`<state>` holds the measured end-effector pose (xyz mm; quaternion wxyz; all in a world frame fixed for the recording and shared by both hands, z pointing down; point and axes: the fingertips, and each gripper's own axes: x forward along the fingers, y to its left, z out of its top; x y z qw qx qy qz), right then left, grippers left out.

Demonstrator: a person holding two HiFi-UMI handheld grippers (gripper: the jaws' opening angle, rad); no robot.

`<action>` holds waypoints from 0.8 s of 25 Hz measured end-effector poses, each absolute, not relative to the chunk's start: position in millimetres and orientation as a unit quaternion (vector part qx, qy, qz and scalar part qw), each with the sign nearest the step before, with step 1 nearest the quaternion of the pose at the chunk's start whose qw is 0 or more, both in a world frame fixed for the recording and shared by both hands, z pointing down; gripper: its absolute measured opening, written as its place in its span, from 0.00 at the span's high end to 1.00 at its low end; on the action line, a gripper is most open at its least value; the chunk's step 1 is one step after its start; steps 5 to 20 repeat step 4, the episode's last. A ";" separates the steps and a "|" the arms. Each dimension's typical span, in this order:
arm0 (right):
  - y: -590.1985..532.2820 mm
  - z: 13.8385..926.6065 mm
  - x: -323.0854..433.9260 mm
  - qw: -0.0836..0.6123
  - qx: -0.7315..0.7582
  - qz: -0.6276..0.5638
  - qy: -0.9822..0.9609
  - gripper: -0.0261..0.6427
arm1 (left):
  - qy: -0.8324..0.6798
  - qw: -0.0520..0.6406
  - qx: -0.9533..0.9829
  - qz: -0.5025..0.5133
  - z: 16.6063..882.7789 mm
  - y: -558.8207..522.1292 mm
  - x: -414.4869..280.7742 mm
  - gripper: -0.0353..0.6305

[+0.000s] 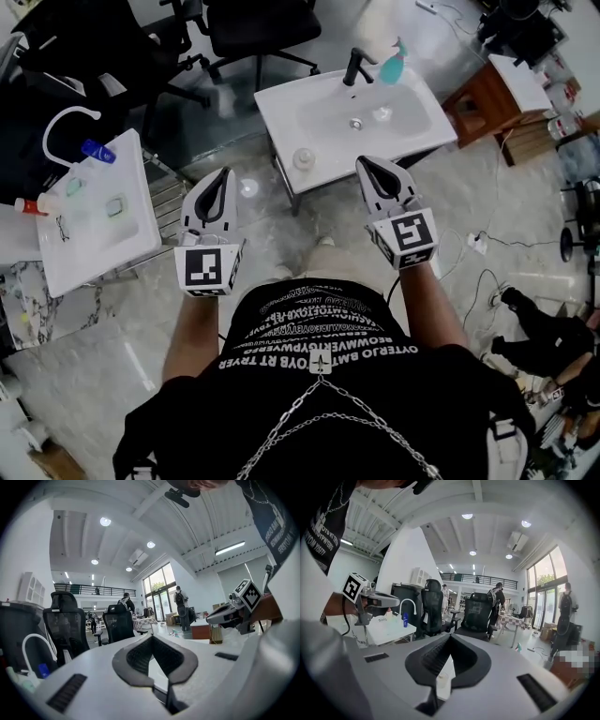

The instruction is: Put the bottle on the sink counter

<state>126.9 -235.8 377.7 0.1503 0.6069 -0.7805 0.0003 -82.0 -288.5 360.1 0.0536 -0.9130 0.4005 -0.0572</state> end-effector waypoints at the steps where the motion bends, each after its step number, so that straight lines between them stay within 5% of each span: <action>1: -238.0 378.5 128.2 0.149 0.604 0.004 -0.783 0.97 | 0.401 0.053 -0.912 -0.058 361.0 -289.3 -78.0 0.94; 20: -242.6 385.4 136.4 0.151 0.598 0.011 -0.787 0.97 | 0.402 0.051 -0.912 -0.062 365.8 -290.5 -63.9 0.94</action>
